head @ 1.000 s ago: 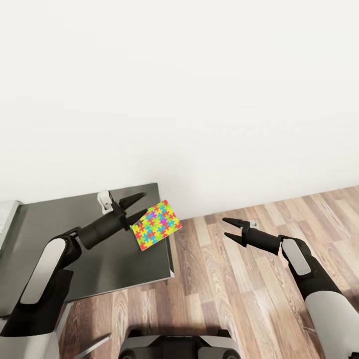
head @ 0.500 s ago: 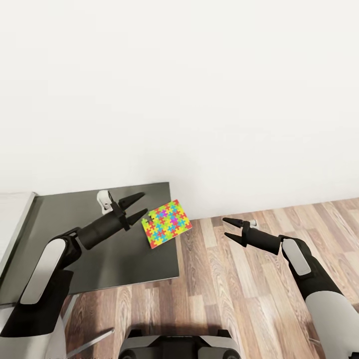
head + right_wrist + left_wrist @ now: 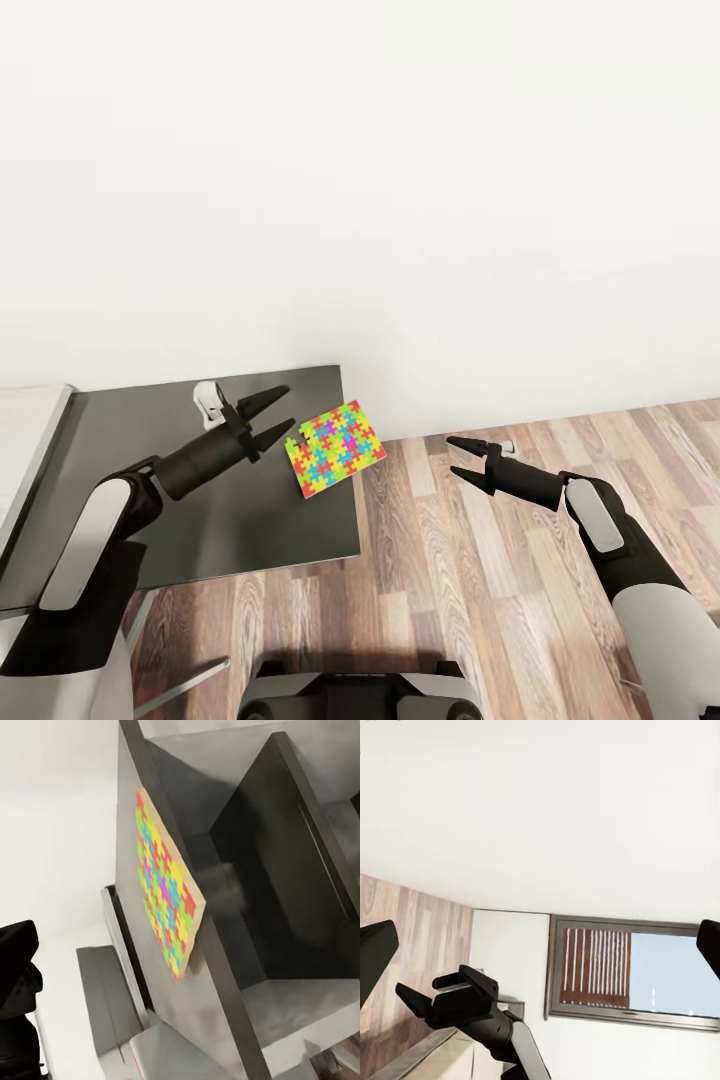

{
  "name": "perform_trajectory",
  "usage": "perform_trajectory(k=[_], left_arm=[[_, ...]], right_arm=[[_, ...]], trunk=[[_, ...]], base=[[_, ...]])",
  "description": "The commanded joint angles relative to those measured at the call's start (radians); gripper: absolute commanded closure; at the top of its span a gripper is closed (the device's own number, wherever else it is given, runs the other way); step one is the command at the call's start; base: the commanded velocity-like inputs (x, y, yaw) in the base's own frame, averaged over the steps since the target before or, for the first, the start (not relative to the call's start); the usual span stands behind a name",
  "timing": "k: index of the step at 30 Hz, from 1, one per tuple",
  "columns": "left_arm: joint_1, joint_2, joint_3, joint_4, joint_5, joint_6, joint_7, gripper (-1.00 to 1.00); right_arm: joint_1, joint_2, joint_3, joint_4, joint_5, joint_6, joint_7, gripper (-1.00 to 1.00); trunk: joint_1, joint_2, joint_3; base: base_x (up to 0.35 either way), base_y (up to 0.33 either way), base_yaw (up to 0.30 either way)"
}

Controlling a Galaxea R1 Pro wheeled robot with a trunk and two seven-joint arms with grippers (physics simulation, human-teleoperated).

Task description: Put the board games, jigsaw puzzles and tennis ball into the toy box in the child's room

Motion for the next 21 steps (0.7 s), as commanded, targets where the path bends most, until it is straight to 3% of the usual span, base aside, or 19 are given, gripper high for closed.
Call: perform_trajectory(k=[1, 9, 21], left_arm=[[-0.001, 0.0, 0.0, 0.0, 0.0, 0.003, -0.001, -1.0], [-0.001, 0.003, 0.003, 0.0, 0.0, 0.003, 0.0, -1.0], [-0.001, 0.0, 0.004, 0.0, 0.0, 0.003, 0.0, -1.0]], right_arm=[[-0.001, 0.0, -0.002, 0.0, 0.006, 0.005, 0.006, -1.0], [0.0, -0.005, -0.002, 0.0, 0.005, 0.005, 0.007, -1.0], [0.0, -0.022, -0.001, 0.0, 0.004, 0.005, 0.008, -1.0]], trunk=[[0.001, -0.002, -0.001], [0.001, -0.002, -0.001], [0.001, -0.002, 0.004]], base=[[0.0, 0.0, 0.005], [0.0, 0.0, 0.047], [0.0, 0.0, 0.219]])
